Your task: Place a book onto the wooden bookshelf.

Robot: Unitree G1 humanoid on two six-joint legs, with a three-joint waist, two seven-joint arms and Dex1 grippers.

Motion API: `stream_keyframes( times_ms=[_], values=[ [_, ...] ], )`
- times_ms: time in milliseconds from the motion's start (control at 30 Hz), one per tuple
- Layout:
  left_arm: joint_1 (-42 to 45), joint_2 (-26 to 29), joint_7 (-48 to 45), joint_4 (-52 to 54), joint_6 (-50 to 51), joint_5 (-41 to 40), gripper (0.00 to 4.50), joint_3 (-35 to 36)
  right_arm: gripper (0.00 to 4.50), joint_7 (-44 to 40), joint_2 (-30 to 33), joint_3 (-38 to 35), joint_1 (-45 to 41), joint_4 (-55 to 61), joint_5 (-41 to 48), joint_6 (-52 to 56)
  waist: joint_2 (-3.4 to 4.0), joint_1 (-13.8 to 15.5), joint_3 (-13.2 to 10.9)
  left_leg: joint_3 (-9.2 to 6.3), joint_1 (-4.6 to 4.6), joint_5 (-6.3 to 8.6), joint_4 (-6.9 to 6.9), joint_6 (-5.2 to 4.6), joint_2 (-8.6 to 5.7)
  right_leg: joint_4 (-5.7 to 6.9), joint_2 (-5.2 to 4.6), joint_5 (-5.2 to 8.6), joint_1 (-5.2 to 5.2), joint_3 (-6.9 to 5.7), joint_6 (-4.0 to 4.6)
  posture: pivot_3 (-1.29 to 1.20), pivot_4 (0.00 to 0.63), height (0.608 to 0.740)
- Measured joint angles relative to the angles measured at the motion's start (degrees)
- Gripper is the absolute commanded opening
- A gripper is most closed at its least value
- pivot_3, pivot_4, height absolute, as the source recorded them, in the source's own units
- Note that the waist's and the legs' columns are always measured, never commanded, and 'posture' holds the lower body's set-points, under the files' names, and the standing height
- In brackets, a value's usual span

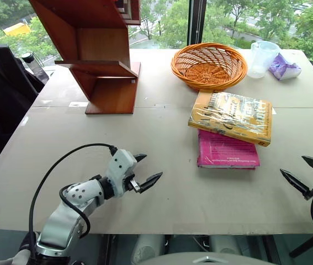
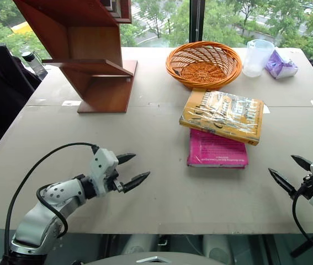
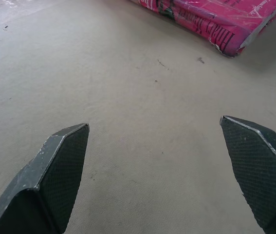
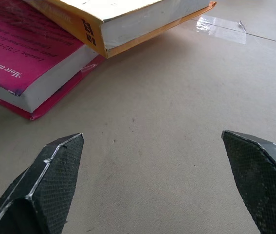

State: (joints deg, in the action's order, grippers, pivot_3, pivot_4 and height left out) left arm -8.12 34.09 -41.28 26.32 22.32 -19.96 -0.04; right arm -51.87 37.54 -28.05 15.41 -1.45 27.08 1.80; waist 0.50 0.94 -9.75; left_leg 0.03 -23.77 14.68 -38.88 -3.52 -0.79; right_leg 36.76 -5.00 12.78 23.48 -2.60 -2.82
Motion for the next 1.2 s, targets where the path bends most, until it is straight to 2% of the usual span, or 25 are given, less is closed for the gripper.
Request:
stream_keyframes(
  times_ms=[133, 233, 400, 467, 500, 533, 600, 733, 867, 1033, 1200],
  values=[
    [0.90, 0.00, 0.02, 0.00, 0.30, -0.06, 4.43, -0.01, 4.50, 0.03, 0.27, 0.00, -1.05, -1.32, -0.04, 0.00, 0.00, 0.02, 0.00, 0.02, 0.01, 0.00, 0.00, 0.00, 0.00, 0.01, 0.06, 0.00, 0.00, 0.01, 0.00, 0.00, 0.150, 0.740],
    [2.98, 0.85, -1.11, 0.01, 0.38, -0.06, 4.50, -0.18, 3.72, 1.48, 0.47, -0.01, -3.94, -2.82, -0.59, -0.24, -0.04, -0.03, -0.02, 0.07, 0.02, -0.01, -0.01, -0.01, -0.01, 0.03, 0.10, -0.02, 0.01, 0.05, 0.00, 0.00, 0.150, 0.740],
    [9.54, 2.22, -3.40, 1.44, 0.84, -1.11, 4.50, -0.47, 1.36, 5.61, 3.01, -0.26, -12.38, -5.65, -1.76, -0.75, -0.06, -0.14, -0.01, 0.30, 0.10, -0.01, -0.02, -0.02, 0.00, 0.07, 0.21, -0.05, 0.02, 0.23, 0.02, 0.00, 0.150, 0.740],
    [11.70, 2.50, -4.57, 1.55, 1.92, -2.68, 4.50, -0.52, 0.38, 7.73, 3.59, 0.37, -17.92, -7.96, -3.03, -0.22, -0.09, -0.28, -0.03, 0.45, 0.10, -0.02, -0.02, -0.02, 0.03, 0.09, 0.29, -0.08, 0.09, 0.26, 0.02, 0.00, 0.150, 0.740],
    [13.42, 2.95, -5.84, 1.64, 2.69, -3.77, 4.50, -0.53, 0.03, 9.30, 4.55, 1.87, -22.53, -9.91, -4.76, 0.72, -0.09, -0.41, -0.04, 0.56, 0.12, -0.02, -0.02, -0.02, 0.04, 0.12, 0.30, -0.10, 0.13, 0.33, 0.00, 0.00, 0.150, 0.740],
    [14.39, 3.38, -6.51, 1.68, 3.12, -4.55, 4.50, -0.54, 0.03, 9.93, 5.19, 3.19, -24.99, -10.89, -5.83, 1.34, -0.10, -0.42, -0.04, 0.60, 0.13, -0.02, -0.02, -0.02, 0.06, 0.12, 0.32, -0.10, 0.13, 0.36, -0.01, 0.00, 0.150, 0.740],
    [17.05, 5.18, -9.03, 1.72, 4.92, -7.41, 4.50, 0.02, 0.03, 11.80, 5.71, 8.02, -35.16, -16.13, -9.19, 4.46, -0.19, -0.72, -0.09, 0.67, 0.15, -0.02, -0.02, -0.02, 0.10, 0.13, 0.38, -0.13, 0.15, 0.40, 0.03, 0.00, 0.150, 0.740],
    [20.53, 7.42, -12.70, 1.27, 8.20, -14.29, 4.50, 4.02, 0.03, 13.38, 5.49, 15.92, -53.28, -33.42, -15.68, 6.08, -0.34, -1.19, -0.20, 0.75, 0.07, -0.03, -0.02, -0.02, 0.12, 0.14, 0.40, -0.15, 0.25, 0.44, 0.05, 0.00, 0.150, 0.740],
    [21.72, 8.38, -14.74, 1.18, 11.89, -22.05, 4.50, 8.26, 0.03, 12.58, 4.33, 20.58, -67.03, -50.94, -20.74, 3.38, -0.39, -1.36, -0.22, 0.89, 0.00, -0.11, -0.01, 0.12, 0.12, 0.02, 0.38, -0.27, 0.29, 0.58, -0.19, 0.00, 0.150, 0.740],
    [21.21, 8.38, -12.34, 0.98, 12.30, -22.46, 4.50, 9.98, 0.03, 14.58, 2.22, 24.59, -78.31, -68.52, -27.02, -0.98, -0.53, -1.63, -0.31, 1.10, -0.02, -0.16, 0.12, 0.24, 0.09, -0.09, 0.32, -0.28, 0.34, 0.79, -0.21, 0.00, 0.150, 0.740],
    [19.75, 8.42, -11.16, 1.96, 12.42, -23.02, 4.50, 11.26, 0.03, 14.00, 0.59, 26.23, -81.87, -73.68, -30.41, -2.44, -0.55, -1.78, -0.33, 1.12, 0.01, -0.17, 0.15, 0.25, 0.09, -0.05, 0.31, -0.29, 0.38, 0.91, -0.21, 0.00, 0.150, 0.740]
  ],
)
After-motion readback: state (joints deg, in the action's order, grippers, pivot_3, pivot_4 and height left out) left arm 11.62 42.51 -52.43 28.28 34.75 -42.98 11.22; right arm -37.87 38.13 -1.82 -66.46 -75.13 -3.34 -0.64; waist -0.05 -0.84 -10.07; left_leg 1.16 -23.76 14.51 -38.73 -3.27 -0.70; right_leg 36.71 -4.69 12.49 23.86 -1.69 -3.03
